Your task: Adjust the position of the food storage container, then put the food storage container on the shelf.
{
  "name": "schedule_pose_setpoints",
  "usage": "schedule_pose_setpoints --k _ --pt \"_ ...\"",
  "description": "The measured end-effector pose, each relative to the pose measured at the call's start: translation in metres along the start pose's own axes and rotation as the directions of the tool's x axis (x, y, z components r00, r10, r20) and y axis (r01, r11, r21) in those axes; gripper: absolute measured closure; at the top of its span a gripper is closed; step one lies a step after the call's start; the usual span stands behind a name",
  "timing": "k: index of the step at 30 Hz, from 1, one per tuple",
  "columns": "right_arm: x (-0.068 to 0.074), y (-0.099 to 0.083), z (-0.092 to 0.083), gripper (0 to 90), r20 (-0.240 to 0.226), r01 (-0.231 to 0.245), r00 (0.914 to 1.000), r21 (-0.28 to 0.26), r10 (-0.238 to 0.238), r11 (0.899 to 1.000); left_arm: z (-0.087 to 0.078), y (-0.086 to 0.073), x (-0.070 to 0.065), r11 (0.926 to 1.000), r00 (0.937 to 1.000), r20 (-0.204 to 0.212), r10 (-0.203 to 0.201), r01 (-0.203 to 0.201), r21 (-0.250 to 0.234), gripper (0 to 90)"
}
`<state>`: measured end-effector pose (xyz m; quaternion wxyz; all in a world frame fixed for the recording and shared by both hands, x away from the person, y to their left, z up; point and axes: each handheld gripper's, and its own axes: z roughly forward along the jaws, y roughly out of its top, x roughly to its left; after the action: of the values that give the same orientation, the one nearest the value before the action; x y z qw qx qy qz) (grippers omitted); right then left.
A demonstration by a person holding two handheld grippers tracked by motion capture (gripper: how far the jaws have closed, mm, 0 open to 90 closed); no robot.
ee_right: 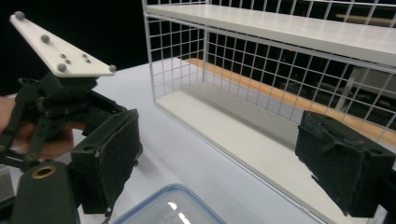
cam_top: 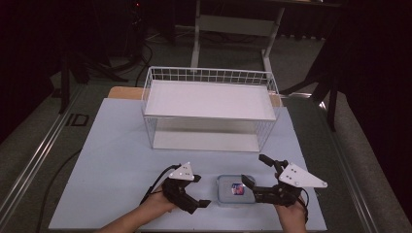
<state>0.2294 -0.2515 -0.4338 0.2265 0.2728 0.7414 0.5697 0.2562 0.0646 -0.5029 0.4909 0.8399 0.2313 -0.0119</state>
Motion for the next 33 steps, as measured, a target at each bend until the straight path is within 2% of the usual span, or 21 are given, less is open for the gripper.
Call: schedule_pose_setpoints --k 3,5,10,11,12,14,16,17,19,20,21,22,23,25,27,28,29,30,31,32,33 --pt "-0.001 0.006 -0.004 15.2 -0.040 0.007 0.9992 0.020 -0.006 1.000 -0.006 0.008 -0.007 0.9990 0.9994 -0.032 0.015 -0.016 -0.041 2.2" --pt "0.003 0.006 -0.003 15.2 -0.019 0.010 0.9998 0.017 -0.010 1.000 -0.008 0.014 -0.011 0.9989 0.9989 -0.047 0.005 -0.008 -0.046 2.2" --pt "0.006 0.005 0.000 15.2 0.000 0.047 0.9989 0.066 -0.048 0.997 -0.008 0.025 -0.014 0.9980 0.9991 -0.014 -0.041 0.040 -0.049 2.2" --pt "0.006 0.004 0.001 16.4 0.007 0.052 0.9986 0.082 -0.053 0.995 -0.007 0.028 -0.015 0.9945 0.9959 -0.025 -0.087 0.086 -0.060 2.2" --pt "0.004 0.000 0.001 28.4 0.032 -0.020 0.9994 0.150 0.016 0.988 -0.006 0.030 -0.016 0.9929 0.9932 -0.043 -0.109 0.106 -0.054 2.2" --pt "0.002 -0.002 0.001 28.4 0.011 -0.033 0.9994 0.150 0.032 0.988 -0.003 0.032 -0.021 0.9929 0.9925 -0.058 -0.108 0.105 -0.055 2.2" --pt "-0.005 -0.004 0.002 26.5 -0.030 -0.076 0.9962 0.159 0.082 0.984 0.000 0.034 -0.024 0.9897 0.9911 -0.037 -0.128 0.125 -0.069 2.2" --pt "-0.005 -0.004 0.002 26.5 -0.030 -0.076 0.9962 0.159 0.082 0.984 0.001 0.035 -0.024 0.9872 0.9890 -0.020 -0.147 0.145 -0.067 2.2" --pt "-0.010 -0.004 0.004 18.9 -0.006 -0.100 0.9946 0.218 0.103 0.971 0.005 0.036 -0.021 0.9826 0.9842 0.004 -0.177 0.177 -0.058 2.2" --pt "-0.010 -0.004 0.004 18.9 -0.006 -0.100 0.9946 0.218 0.103 0.971 0.006 0.037 -0.019 0.9809 0.9824 0.000 -0.187 0.186 -0.057 2.2" --pt "-0.013 -0.005 0.005 18.1 0.005 -0.125 0.9919 0.250 0.127 0.960 0.007 0.037 -0.018 0.9798 0.9812 -0.012 -0.193 0.192 -0.056 2.2" --pt "-0.013 -0.005 0.005 18.1 0.005 -0.125 0.9919 0.250 0.127 0.960 0.009 0.036 -0.015 0.9795 0.9806 -0.017 -0.196 0.194 -0.052 2.2" --pt "-0.016 -0.005 0.005 17.4 -0.004 -0.147 0.9882 0.263 0.153 0.953 0.011 0.036 -0.012 0.9791 0.9800 -0.017 -0.198 0.197 -0.050 2.2" --pt "-0.020 -0.007 0.008 13.1 -0.042 -0.189 0.9765 0.300 0.211 0.935 0.014 0.033 -0.004 0.9754 0.9758 -0.017 -0.218 0.217 -0.036 2.2" --pt "-0.025 -0.011 0.012 13.3 -0.018 -0.221 0.9694 0.369 0.245 0.903 0.019 0.030 0.003 0.9616 0.9618 -0.003 -0.274 0.274 -0.019 2.2" --pt "-0.028 -0.013 0.014 13.5 0.007 -0.250 0.9626 0.404 0.271 0.880 0.022 0.028 0.005 0.9570 0.9570 -0.003 -0.290 0.290 -0.007 2.3" --pt "-0.028 -0.013 0.014 13.5 0.007 -0.250 0.9626 0.404 0.271 0.880 0.024 0.025 0.007 0.9544 0.9544 -0.001 -0.298 0.298 0.003 2.3" --pt "-0.033 -0.020 0.018 12.5 0.042 -0.325 0.9381 0.448 0.344 0.833 0.027 0.024 0.007 0.9495 0.9496 0.000 -0.313 0.313 0.016 2.3" --pt "-0.036 -0.024 0.019 11.9 0.050 -0.358 0.9234 0.471 0.381 0.806 0.030 0.023 0.008 0.9435 0.9439 -0.009 -0.330 0.330 0.028 4.6" --pt "-0.039 -0.028 0.021 11.9 0.073 -0.396 0.9075 0.474 0.414 0.786 0.032 0.021 0.009 0.9374 0.9379 -0.007 -0.347 0.347 0.030 8.0" --pt "-0.042 -0.032 0.022 11.9 0.082 -0.432 0.8879 0.485 0.453 0.760 0.036 0.019 0.010 0.9278 0.9292 -0.030 -0.368 0.370 0.051 9.1"
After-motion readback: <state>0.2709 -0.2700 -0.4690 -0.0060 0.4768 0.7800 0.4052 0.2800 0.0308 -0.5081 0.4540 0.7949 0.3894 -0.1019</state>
